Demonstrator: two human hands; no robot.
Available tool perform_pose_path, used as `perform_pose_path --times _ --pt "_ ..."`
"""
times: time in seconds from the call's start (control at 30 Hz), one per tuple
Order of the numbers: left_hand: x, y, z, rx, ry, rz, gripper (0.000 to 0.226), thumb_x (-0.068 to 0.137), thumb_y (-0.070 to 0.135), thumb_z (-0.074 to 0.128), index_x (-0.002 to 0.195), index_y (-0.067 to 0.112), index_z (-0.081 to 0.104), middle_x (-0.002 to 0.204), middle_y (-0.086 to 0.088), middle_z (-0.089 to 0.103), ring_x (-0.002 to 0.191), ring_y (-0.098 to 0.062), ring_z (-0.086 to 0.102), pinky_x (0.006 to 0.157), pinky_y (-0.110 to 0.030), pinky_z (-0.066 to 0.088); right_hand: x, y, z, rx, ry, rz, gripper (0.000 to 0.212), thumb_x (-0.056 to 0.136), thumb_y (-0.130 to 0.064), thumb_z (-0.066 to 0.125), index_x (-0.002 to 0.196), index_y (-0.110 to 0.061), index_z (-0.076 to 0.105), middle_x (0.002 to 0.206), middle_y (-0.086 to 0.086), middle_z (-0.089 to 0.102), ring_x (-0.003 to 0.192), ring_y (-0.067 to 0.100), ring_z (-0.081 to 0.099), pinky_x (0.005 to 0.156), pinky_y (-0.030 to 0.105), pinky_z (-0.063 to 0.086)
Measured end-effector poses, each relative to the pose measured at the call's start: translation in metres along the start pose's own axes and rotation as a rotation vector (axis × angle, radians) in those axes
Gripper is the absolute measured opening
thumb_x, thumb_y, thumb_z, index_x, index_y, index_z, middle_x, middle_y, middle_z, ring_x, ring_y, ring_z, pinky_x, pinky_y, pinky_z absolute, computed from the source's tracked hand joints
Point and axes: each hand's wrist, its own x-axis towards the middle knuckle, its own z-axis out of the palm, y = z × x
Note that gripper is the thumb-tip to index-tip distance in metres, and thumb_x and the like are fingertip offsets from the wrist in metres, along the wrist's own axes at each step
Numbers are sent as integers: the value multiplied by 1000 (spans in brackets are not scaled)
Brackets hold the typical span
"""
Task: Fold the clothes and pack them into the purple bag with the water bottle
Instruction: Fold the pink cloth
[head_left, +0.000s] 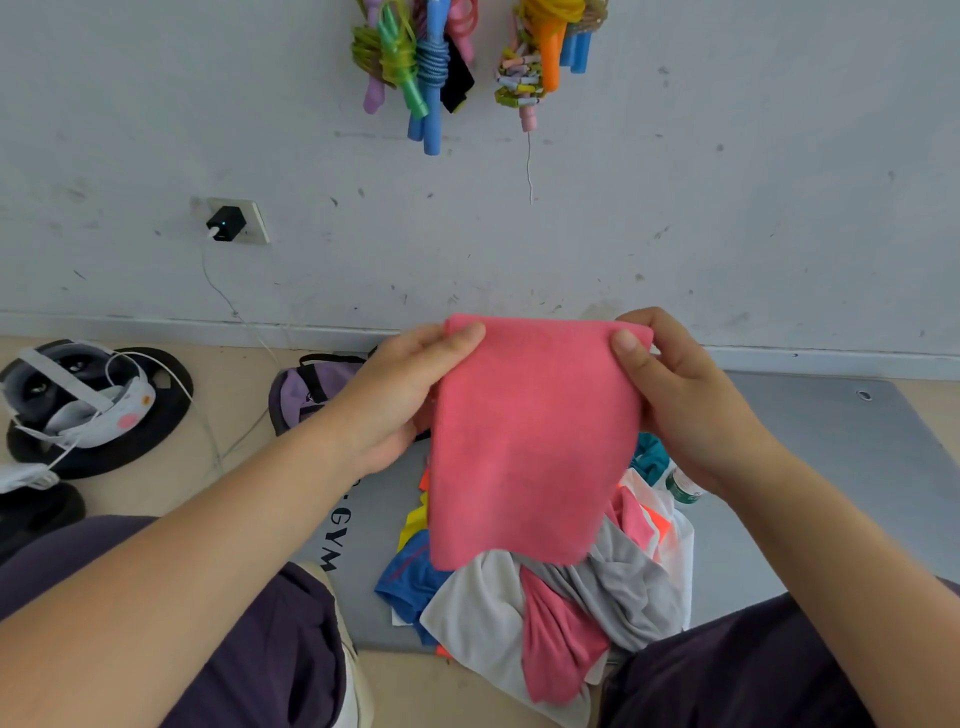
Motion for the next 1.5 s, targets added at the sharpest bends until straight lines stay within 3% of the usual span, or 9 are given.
perform_pose_path --times 0.13,0.27,0.4,0.57,0.67,0.87,1.1,1.37,1.5 --pt "-4 -5 4 18 -240 -121 38 77 21 76 113 14 68 115 -6 72 104 -19 69 81 -28 57 0 1 -2 121 77 2 25 88 -50 57 93 -27 62 77 -4 56 68 11 49 57 25 43" --pt "0 -8 4 -42 -163 -42 48 77 19 69 124 17 58 117 -1 72 107 -16 68 82 -28 57 0 2 -3 142 -148 107 43 81 -55 66 118 -37 56 102 -9 69 89 10 68 65 27 55" --pt "5 -8 -6 146 -14 48 37 82 28 70 118 22 61 110 3 73 103 -15 69 83 -29 57 0 5 -3 79 -272 141 86 84 -18 74 137 -62 23 100 7 74 98 25 70 84 40 59" --pt "9 -13 -8 378 265 63 50 75 55 75 116 34 58 114 4 69 100 -12 69 88 -34 55 2 6 -3 89 -152 106 51 96 -26 59 128 -60 38 70 15 47 68 28 49 73 43 50" --pt "7 -11 -9 228 145 60 69 60 53 82 123 46 53 105 -4 73 98 -17 71 87 -36 55 3 6 -3 137 -172 103 35 91 -30 64 122 -42 52 73 15 52 67 23 54 67 31 52" --pt "5 -12 -8 598 18 176 57 70 20 86 118 35 58 113 1 63 102 -17 64 85 -37 56 2 4 0 -243 -155 92 54 74 -8 81 116 -33 60 114 -5 59 95 13 63 76 24 56" --pt "7 -2 -19 865 97 287 25 73 45 80 87 26 70 78 11 67 68 1 59 60 -15 42 0 -1 -1 -353 -181 45 14 96 -25 58 103 -15 63 93 11 63 83 12 56 86 39 49" --pt "5 -7 -11 600 129 180 44 68 69 60 90 31 62 81 20 69 72 10 63 58 -7 45 -3 8 11 18 -210 277 50 82 -55 58 110 -14 60 91 2 65 81 13 66 76 32 59" --pt "8 -5 -16 652 194 202 50 69 73 56 94 30 64 91 13 70 78 5 64 69 -21 49 0 11 8 39 -216 255 46 69 -26 78 110 -10 64 97 7 74 84 22 71 73 35 61"
